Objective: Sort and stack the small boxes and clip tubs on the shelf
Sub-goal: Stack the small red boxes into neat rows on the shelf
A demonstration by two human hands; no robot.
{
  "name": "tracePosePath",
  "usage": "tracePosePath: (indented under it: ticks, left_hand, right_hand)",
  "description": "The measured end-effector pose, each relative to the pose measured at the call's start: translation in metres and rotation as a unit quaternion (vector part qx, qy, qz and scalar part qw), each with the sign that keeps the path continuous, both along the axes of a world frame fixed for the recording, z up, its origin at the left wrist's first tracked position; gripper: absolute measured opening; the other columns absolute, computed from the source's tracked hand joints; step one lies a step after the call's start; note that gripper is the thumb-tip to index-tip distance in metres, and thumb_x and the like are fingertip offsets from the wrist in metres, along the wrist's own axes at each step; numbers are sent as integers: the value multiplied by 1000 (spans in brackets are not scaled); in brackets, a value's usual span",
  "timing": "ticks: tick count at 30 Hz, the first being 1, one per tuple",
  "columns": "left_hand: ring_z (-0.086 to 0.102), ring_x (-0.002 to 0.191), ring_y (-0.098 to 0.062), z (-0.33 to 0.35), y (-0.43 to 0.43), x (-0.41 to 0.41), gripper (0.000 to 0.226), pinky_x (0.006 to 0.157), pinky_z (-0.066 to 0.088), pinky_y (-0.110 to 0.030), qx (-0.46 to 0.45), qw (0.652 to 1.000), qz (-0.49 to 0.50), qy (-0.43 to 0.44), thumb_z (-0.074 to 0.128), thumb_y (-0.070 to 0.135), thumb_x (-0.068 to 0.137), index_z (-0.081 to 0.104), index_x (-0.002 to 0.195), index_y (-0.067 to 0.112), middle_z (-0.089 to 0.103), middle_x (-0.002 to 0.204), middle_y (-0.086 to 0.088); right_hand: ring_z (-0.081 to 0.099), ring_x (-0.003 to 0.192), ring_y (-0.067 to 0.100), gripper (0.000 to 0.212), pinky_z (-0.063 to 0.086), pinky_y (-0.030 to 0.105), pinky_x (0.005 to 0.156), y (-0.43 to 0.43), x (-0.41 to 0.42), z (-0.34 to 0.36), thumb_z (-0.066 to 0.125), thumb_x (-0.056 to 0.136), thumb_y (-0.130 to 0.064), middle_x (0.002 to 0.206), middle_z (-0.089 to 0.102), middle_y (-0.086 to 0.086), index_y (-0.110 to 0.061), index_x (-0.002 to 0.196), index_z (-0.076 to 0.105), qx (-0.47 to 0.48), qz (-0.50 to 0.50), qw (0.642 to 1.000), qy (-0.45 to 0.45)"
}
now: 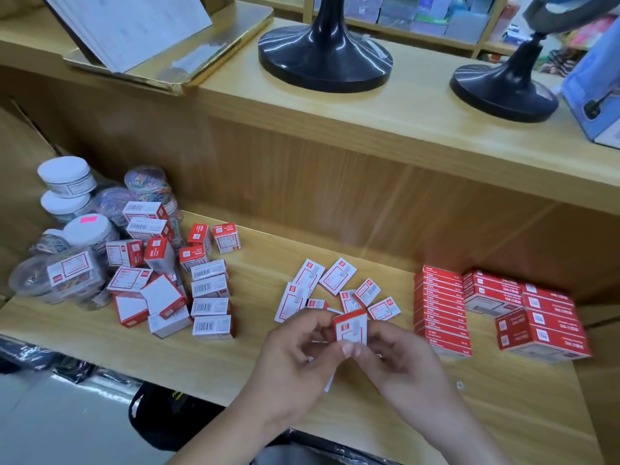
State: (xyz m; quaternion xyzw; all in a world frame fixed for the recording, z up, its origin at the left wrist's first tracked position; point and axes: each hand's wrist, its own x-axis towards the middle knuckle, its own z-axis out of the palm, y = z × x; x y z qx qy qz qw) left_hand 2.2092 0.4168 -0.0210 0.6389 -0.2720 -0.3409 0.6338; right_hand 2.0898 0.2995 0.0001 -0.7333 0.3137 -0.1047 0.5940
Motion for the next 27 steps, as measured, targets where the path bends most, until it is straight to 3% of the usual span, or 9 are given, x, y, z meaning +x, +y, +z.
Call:
tracePosePath:
  ticks: [4,8,11,13,15,17,20,24,27]
  left_hand:
    - [70,90,-12,-18,10,14,38,83,58,-34,71,993,17,-88,78,12,86,69,114,34,73,97,13]
    - [61,97,1,-42,35,31,45,78,54,-26,207,921,27,-330,78,40,78,64,120,36,56,109,24]
    - [57,95,3,-48,43,26,64,76,49,-20,224,918,34,-325,75,68,68,60,123,36,51,108,23]
    - [54,95,3,-49,43,20,68,75,44,-17,234,918,35,-318,73,76,63,54,117,40,48,106,25]
    - [53,94,2,-49,42,17,65,75,43,-17,239,914,28,-328,74,74,60,54,111,38,48,101,24]
    - [55,95,-1,-54,42,15,60,75,48,-21,229,904,14,-361,75,68,64,61,112,34,50,101,20]
    - [58,96,-6,-61,43,17,52,77,52,-28,216,906,2,-364,75,63,67,64,109,34,54,102,18]
    - [53,78,-2,-56,41,22,50,65,46,-25,257,914,-8,-315,79,63,60,46,88,38,54,84,17]
    - [56,65,-3,-51,39,23,47,58,43,-21,256,931,-39,-256,83,53,65,45,87,36,63,71,14]
  right_hand:
    - [72,83,21,21,53,44,80,-2,-3,-2,66,93,-4,92,78,2,-23,94,76,16,-43,999,-5]
    - [65,70,9,18,50,40,74,-2,-4,1,63,94,-2,83,77,2,-15,94,75,64,-86,994,-3]
    - [66,71,14,17,53,47,75,-1,-6,-3,64,93,0,85,77,3,-12,88,75,64,-107,992,-7]
    - [69,73,30,18,56,49,72,1,-7,-5,65,92,0,87,77,6,-12,84,74,56,-122,991,1]
    - [71,70,37,14,55,32,57,0,-8,-6,64,92,2,86,76,16,-7,85,72,88,-145,985,0]
    - [71,60,30,8,49,20,47,1,-10,-6,63,92,4,81,74,22,2,90,70,126,-163,979,-1]
    - [68,54,27,11,51,23,46,0,-10,-8,66,86,12,77,71,27,7,96,68,145,-171,974,-17]
    - [63,55,26,16,51,26,47,-1,-15,-13,74,78,13,76,71,25,4,91,69,136,-179,974,-26]
    - [55,57,23,14,45,32,50,-1,-18,-13,76,79,7,72,70,19,-5,80,71,99,-176,979,-36]
